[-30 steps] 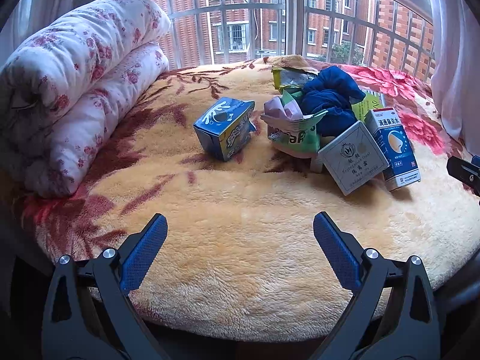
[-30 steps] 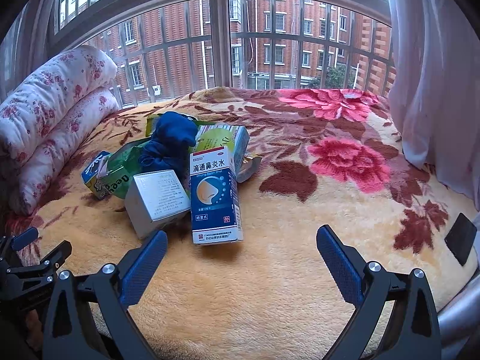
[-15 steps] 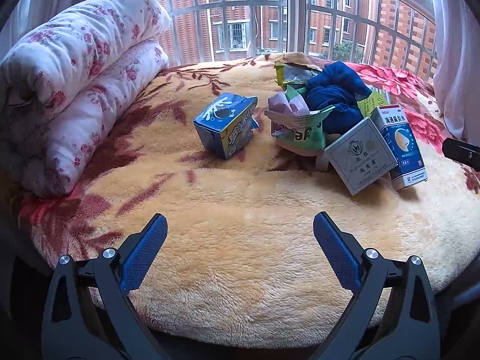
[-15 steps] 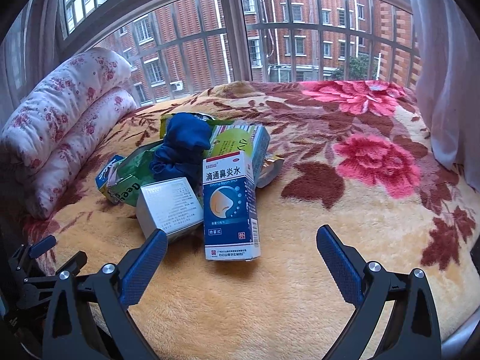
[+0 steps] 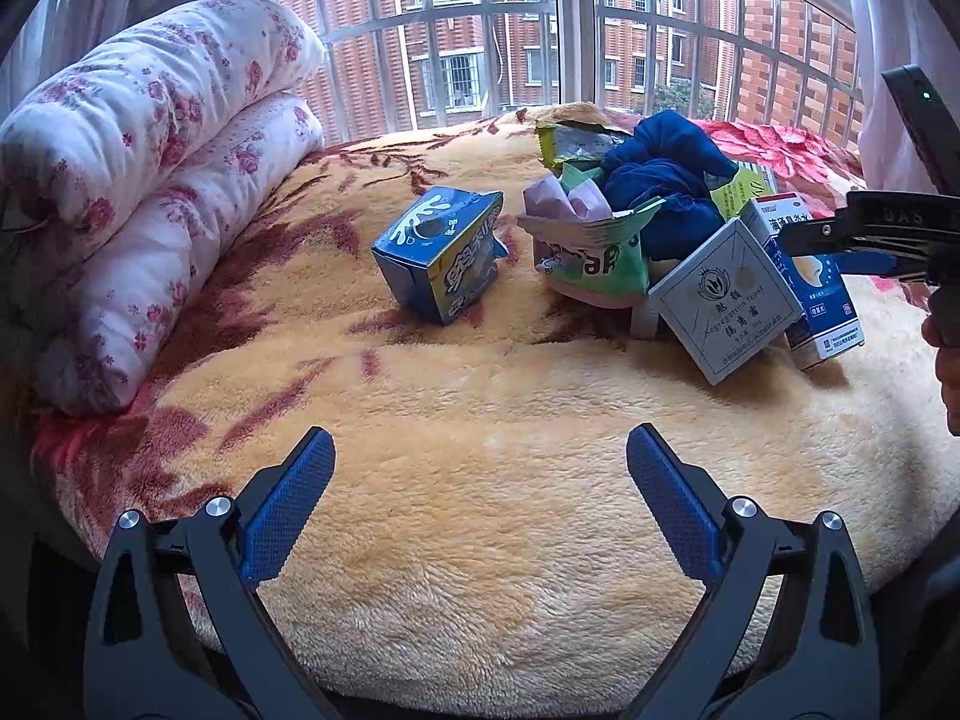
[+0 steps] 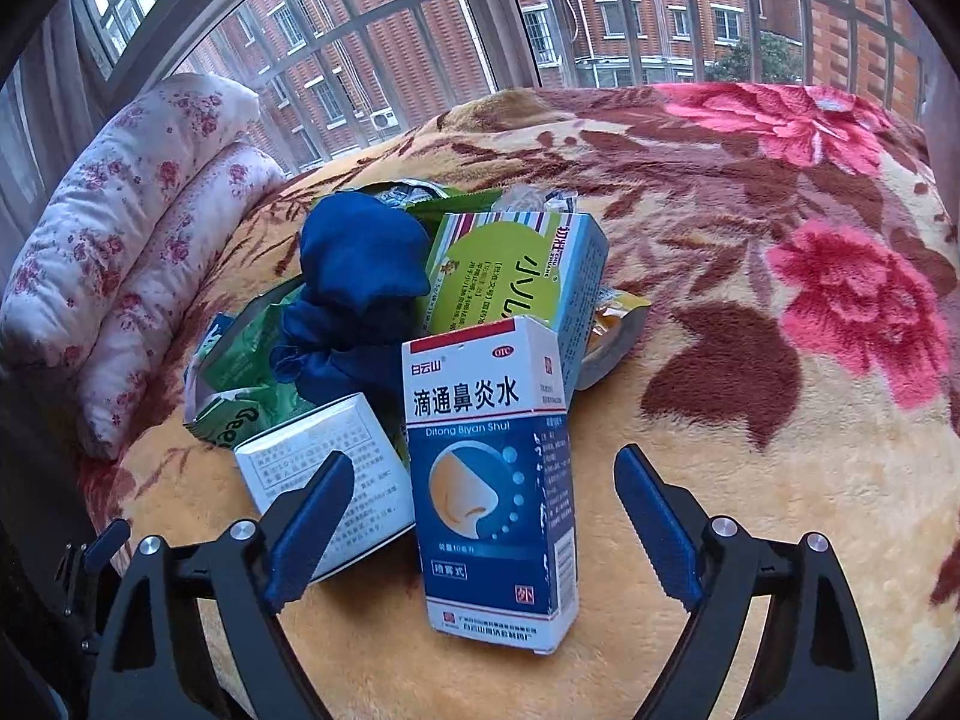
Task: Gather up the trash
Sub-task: 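Close the right gripper on the white-and-blue nasal spray box, then grasp the white square box with the left gripper while the right holds the nasal spray box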
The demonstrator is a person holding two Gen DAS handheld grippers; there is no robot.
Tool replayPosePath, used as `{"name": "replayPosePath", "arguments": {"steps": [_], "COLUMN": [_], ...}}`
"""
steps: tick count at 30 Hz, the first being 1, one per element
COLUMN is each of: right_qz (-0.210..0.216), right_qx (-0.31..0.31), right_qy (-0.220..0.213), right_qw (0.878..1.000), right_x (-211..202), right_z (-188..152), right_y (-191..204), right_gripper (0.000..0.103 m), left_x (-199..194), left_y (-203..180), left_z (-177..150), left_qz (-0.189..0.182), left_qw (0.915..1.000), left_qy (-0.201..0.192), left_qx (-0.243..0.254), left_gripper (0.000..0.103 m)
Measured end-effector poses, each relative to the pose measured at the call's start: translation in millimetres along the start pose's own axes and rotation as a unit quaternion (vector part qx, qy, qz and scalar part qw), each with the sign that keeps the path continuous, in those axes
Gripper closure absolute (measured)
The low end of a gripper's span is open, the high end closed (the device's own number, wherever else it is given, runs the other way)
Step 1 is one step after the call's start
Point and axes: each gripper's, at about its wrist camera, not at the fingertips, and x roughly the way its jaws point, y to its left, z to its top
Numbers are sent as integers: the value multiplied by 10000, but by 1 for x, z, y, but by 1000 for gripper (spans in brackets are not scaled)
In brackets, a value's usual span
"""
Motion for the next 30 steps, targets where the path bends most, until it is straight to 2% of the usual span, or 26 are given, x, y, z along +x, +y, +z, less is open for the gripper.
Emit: {"name": "replayPosePath", "arguments": {"steps": [3,6,7,12,19,22,26,30], "right_qz": [-129,-254,-243,-160,60,57,1,-71], "right_qx": [-72,-115,-103,-20,12,14,97,255], "right_qy": [145,249,293,293,-174,-402,-582,-637], "right_qw": [9998,9993,9992,9994,9998,9992,9983,9976], "right_x": [11,18,19,16,-25,-50,-80,-98], "right_z": [6,6,5,-1,-12,-25,-50,-74], "right_y": [4,4,2,-4,-5,-10,-20,-33], "right_gripper": [17,33,45,47,48,48,48,48], "left_x": [2,3,3,1,-13,-20,-21,-7], "left_y": [0,0,0,-7,-33,-53,-79,-80], "left_z": [-1,-2,-2,-5,-7,-1,11,27], "left_qz": [-39,-80,-96,-215,-377,-515,-762,-1202], "left_qw": [10000,10000,9999,9997,9956,9886,9726,9665], "left_qy": [11,21,14,-67,-560,-901,-1364,-1350], "left_qx": [20,30,33,114,645,1093,1723,1822], "left_gripper": [8,8,8,8,8,8,8,8]}}
